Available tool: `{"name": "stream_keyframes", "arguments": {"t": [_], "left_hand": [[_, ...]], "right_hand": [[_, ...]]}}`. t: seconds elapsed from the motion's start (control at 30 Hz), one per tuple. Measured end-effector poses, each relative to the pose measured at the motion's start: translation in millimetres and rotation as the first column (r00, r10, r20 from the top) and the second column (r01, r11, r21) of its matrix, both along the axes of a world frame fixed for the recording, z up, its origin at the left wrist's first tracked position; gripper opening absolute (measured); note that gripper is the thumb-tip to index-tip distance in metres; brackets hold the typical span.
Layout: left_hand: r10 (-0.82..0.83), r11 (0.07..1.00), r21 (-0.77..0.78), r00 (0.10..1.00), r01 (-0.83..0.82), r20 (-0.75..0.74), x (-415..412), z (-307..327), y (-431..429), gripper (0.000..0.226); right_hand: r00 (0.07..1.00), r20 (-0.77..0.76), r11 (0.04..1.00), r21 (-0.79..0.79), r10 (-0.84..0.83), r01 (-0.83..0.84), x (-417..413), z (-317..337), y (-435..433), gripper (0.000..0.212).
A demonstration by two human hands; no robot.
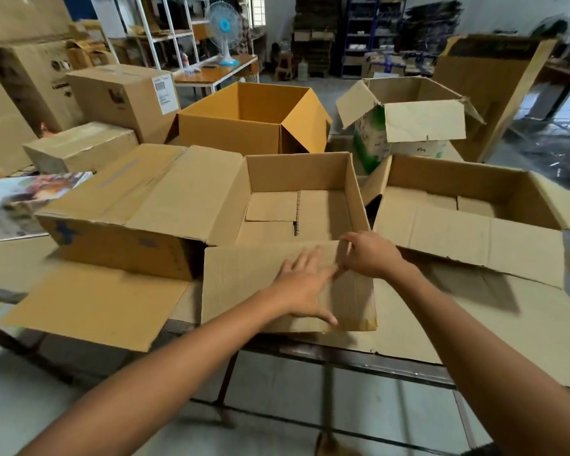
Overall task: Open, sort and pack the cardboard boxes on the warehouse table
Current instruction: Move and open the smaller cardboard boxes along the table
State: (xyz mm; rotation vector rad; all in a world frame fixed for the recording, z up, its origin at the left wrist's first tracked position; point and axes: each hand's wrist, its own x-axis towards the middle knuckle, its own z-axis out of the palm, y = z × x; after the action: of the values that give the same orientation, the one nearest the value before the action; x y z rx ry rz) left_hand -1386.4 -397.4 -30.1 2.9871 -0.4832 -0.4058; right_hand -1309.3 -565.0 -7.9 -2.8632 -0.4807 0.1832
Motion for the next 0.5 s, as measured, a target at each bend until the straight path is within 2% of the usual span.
{"name": "stream_keyframes", "arguments": {"t": [0.1,0.2,0.3,0.37,0.43,0.5], "left_hand": [[0.192,0.981,-0.008,0.962,-0.194,0.194,19.0,-12.5,35.5,0.099],[0.374,0.925,-0.035,0.894,-0.377,0.246,35.5,-13.3,81.7,0.078],[0.309,0.949,-0.033,0.910,-0.312,0.278,36.7,-11.3,100.6,0.058],[0.279,0.959,-0.118,0.924,-0.256,0.261,34.2,-10.2,100.2,0.047],[0.325,0.941,-0.192,0.898,-0.278,0.297,36.7,-9.7,105.2,0.051],[0.432,0.901,-0.233,0.806,-0.365,0.406,43.2,-6.2,119.2,0.049]], "right_hand": [[0.993,0.082,0.996,0.003,-0.086,0.086,-3.6,-9.4,4.7,0.043],[0.975,0.158,0.988,0.025,-0.155,0.153,-5.5,-12.6,6.0,0.028],[0.963,0.174,0.974,-0.061,-0.205,0.218,-4.4,-9.1,8.7,0.021],[0.963,0.154,0.957,-0.156,-0.221,0.245,-5.1,0.7,8.9,0.019],[0.979,0.141,0.937,-0.297,-0.149,0.185,-9.4,11.8,9.8,0.023],[0.997,0.082,0.924,-0.382,0.002,0.030,-14.4,18.8,19.3,0.033]]}}
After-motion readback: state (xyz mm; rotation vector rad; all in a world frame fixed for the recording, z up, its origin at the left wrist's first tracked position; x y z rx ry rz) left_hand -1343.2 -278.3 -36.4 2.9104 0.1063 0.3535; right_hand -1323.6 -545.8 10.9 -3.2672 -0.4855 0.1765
